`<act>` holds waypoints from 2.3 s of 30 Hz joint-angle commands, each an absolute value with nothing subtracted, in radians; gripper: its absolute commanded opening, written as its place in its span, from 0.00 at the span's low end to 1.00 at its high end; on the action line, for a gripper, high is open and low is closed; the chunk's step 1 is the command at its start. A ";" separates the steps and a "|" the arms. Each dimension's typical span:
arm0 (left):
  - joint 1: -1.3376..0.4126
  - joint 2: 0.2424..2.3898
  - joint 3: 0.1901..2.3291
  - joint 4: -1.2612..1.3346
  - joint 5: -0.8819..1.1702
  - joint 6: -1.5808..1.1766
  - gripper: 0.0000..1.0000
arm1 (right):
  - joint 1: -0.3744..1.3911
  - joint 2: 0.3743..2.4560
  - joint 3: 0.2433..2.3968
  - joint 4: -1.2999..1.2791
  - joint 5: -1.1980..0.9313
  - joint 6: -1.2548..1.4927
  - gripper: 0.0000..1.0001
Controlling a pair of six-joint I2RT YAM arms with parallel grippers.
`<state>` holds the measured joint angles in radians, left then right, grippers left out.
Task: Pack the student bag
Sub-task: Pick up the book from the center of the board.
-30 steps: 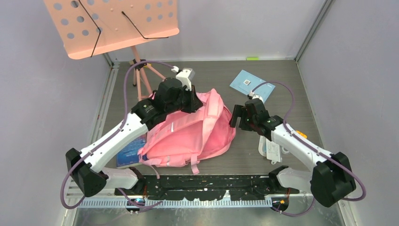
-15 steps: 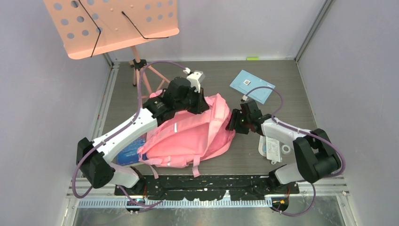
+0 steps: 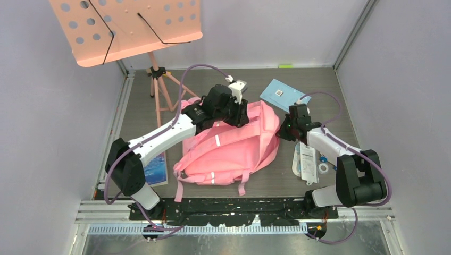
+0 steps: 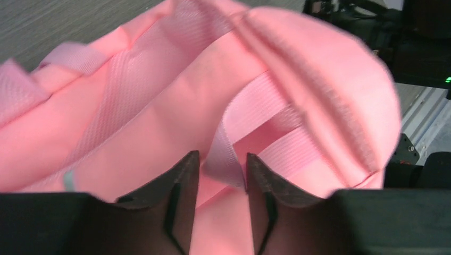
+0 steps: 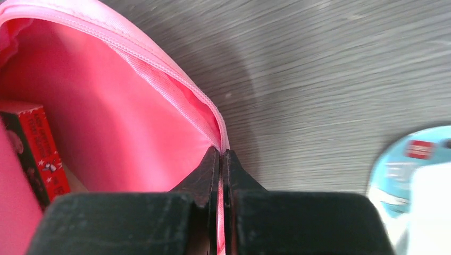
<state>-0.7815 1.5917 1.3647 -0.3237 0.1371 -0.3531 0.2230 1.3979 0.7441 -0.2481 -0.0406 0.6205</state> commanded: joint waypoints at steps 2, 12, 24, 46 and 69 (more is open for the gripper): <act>-0.765 1.562 1.363 -0.351 0.047 -0.290 0.64 | 0.149 1.356 0.815 -0.328 0.201 0.546 0.00; -0.765 1.268 1.106 -0.590 -0.254 -0.348 1.00 | 0.146 1.352 0.810 -0.316 0.172 0.563 0.02; -0.725 0.968 1.007 -0.927 -0.490 -0.525 1.00 | 0.137 1.343 0.800 -0.299 0.168 0.564 0.03; -0.601 1.109 1.125 -0.774 -0.337 -0.573 1.00 | 0.132 1.295 0.766 -0.295 0.124 0.575 0.03; -0.258 1.471 0.916 -0.789 -0.505 -0.601 1.00 | 0.120 1.271 0.743 -0.259 0.085 0.581 0.03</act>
<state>-0.3138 1.4464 0.8978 -0.8387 -0.5747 -0.6392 0.1364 1.3167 0.7406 -0.3183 0.0498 0.5774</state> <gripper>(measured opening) 0.996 0.040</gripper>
